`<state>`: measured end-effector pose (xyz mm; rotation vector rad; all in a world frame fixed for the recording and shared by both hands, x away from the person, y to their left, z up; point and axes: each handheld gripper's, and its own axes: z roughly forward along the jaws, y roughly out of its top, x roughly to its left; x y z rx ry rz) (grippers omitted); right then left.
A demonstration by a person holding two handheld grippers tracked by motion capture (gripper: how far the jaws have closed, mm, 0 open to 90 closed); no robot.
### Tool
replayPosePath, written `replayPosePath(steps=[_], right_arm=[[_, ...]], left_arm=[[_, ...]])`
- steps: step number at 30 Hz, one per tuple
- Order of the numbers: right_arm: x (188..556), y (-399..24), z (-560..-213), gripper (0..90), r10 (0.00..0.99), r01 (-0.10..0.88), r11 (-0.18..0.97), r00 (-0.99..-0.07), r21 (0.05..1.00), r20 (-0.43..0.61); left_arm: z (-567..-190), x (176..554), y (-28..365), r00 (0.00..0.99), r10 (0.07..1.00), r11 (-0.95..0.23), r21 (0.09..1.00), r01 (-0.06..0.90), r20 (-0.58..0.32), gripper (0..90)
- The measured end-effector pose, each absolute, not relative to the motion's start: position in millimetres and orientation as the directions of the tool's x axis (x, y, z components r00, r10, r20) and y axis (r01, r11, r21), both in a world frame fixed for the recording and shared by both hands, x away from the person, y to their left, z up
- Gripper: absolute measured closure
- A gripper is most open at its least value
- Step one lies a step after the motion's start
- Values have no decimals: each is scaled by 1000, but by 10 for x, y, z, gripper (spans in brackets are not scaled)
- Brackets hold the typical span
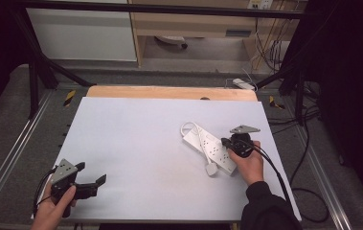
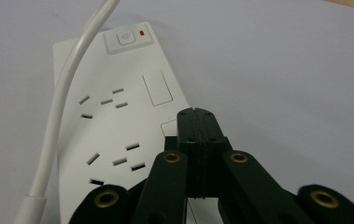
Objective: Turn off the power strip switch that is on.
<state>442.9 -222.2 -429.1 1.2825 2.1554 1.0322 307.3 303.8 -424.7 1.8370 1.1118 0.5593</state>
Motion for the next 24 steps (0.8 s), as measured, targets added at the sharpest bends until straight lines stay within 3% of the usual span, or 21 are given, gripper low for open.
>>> replayPosePath(steps=[24], right_arm=[[4385, -2193, -4360, 900, 879, 546, 280, -476, 790, 18]], left_arm=[[-4248, 3069, 3033, 499, 864, -206, 861, 465, -63, 56]])
